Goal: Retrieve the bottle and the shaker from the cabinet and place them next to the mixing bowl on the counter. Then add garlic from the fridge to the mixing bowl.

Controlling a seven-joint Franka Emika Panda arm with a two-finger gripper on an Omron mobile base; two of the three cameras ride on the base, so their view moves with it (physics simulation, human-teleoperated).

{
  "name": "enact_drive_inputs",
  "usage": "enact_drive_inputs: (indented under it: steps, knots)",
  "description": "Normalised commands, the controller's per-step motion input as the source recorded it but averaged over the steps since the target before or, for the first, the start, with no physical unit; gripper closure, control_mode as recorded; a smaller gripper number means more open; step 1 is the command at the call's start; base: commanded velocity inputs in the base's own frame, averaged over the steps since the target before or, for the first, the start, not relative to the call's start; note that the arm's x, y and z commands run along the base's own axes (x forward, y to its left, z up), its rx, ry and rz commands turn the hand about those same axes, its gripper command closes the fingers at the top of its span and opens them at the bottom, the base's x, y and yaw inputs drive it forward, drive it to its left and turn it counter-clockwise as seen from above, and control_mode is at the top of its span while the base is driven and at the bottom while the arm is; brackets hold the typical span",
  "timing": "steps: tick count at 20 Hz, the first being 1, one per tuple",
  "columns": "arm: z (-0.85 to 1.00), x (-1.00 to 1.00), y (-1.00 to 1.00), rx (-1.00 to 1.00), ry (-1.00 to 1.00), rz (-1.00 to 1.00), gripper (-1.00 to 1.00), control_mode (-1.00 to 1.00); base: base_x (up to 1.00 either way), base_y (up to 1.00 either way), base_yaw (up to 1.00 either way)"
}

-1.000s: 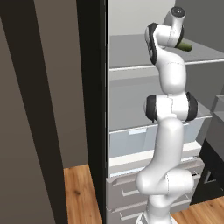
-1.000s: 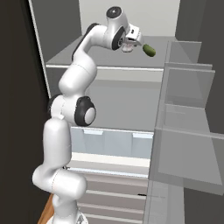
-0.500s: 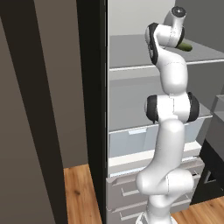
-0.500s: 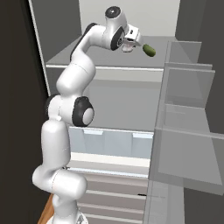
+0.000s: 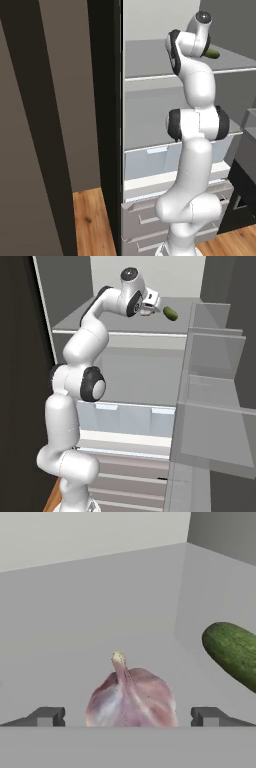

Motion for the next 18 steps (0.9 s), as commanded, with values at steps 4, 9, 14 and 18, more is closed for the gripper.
enact_drive_inputs:
  steps: [4,9,14,18]
  knots:
    - [-0.02,0.0,0.0,0.0,0.0,0.0,-1.0,-1.0,0.0,0.0,0.0]
    - [0.0,0.0,0.0,0.0,0.0,0.0,-1.0,-1.0,0.0,0.0,0.0]
    - [-0.01,0.0,0.0,0.0,0.0,0.0,-1.0,-1.0,0.0,0.0,0.0]
    - [-0.03,0.03,0.0,0.0,0.0,0.0,-1.0,-1.0,0.0,0.0,0.0]
